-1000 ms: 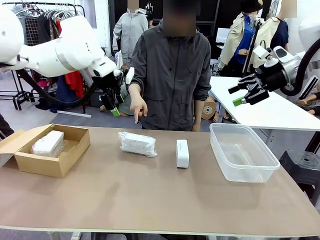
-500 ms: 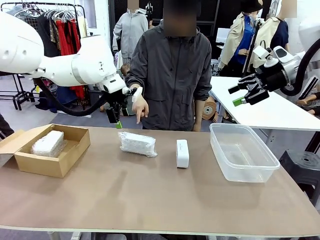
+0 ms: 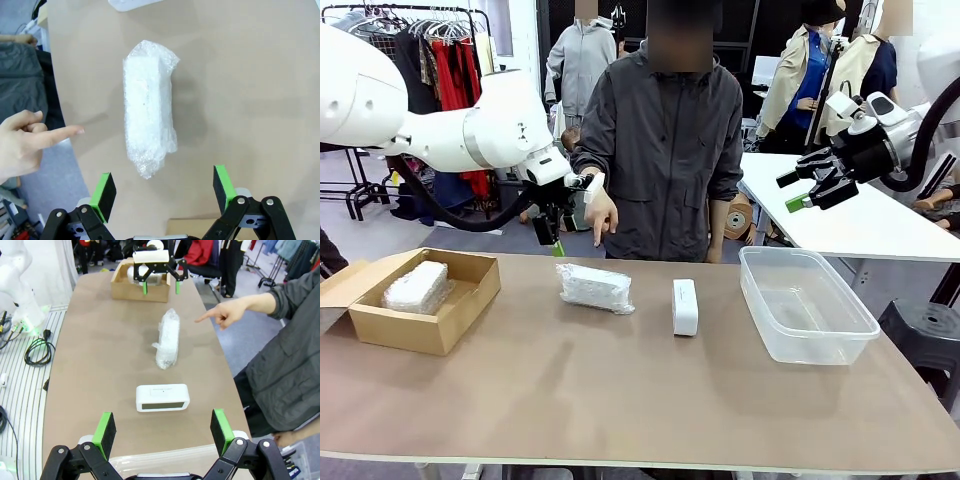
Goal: Separate and place wrapped and unwrapped clocks.
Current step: Pick up the Digital clock indicated by the person.
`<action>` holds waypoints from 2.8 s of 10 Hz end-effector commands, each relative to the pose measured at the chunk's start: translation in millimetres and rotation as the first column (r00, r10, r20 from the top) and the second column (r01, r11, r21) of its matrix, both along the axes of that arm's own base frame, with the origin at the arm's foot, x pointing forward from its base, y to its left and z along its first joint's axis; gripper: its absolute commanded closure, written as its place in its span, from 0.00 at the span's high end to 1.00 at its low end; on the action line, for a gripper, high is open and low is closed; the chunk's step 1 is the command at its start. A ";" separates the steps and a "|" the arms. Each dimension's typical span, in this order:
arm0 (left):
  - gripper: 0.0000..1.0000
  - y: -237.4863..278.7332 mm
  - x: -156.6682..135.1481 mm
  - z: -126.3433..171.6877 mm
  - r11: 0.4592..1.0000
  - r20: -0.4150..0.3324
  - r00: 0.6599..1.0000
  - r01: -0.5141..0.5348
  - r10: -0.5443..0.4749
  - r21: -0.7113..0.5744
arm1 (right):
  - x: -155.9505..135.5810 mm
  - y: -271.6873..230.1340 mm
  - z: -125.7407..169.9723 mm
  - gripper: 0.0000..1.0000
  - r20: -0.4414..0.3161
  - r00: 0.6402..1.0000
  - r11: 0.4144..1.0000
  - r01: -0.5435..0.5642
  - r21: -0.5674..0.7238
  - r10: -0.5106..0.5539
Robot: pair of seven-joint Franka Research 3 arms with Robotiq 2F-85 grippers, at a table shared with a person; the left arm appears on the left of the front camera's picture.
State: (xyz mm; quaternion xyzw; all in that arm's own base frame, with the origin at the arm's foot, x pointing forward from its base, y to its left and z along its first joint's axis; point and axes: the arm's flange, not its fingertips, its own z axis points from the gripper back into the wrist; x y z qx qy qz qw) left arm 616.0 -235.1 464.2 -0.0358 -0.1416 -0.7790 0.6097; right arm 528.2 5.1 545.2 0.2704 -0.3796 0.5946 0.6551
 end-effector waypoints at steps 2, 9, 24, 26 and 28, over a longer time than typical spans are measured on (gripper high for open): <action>1.00 -8.7 -2.7 2.7 0.995 -0.001 1.000 0.015 -0.015 0.098 | -1.6 0.8 1.6 1.00 0.003 1.000 1.000 -0.002 0.002 0.002; 1.00 -81.3 42.0 -37.5 0.960 0.001 1.000 -0.015 0.015 0.280 | -1.6 0.8 1.6 1.00 0.003 1.000 1.000 -0.002 0.002 0.002; 1.00 -93.5 63.1 -106.5 0.963 -0.086 0.983 0.174 -0.159 0.208 | -1.6 0.8 1.6 1.00 0.003 1.000 1.000 -0.002 0.002 0.002; 0.90 -94.7 62.9 -109.3 0.964 -0.113 0.982 0.169 -0.148 0.207 | -1.6 0.8 1.6 1.00 0.003 1.000 1.000 -0.002 0.002 0.002; 0.51 -95.7 62.4 -110.9 0.964 -0.138 0.980 0.172 -0.146 0.203 | -1.6 0.8 1.6 1.00 0.003 1.000 1.000 -0.002 0.002 0.002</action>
